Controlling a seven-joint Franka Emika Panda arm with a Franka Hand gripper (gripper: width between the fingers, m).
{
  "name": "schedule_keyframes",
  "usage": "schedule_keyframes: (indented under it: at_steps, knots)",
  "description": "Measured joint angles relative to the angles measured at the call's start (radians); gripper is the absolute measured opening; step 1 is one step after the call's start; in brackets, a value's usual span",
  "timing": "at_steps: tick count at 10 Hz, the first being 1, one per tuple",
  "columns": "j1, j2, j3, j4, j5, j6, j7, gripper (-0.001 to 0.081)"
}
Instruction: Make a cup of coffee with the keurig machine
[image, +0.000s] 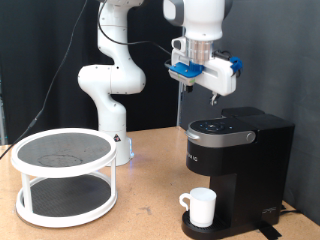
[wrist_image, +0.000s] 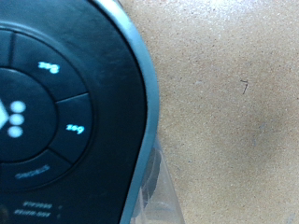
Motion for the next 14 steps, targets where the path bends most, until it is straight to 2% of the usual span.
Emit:
schedule_keyframes:
  at_steps: [6,11,14]
  knots:
    - [0.0,0.0,0.033,-0.078,-0.007,0.066,0.004,0.0734]
    - [0.0,-0.004,0.045,-0.113,-0.007,0.107,0.006,0.0734]
    - [0.0,-0.032,0.038,-0.13,0.003,0.119,-0.011,0.0734]
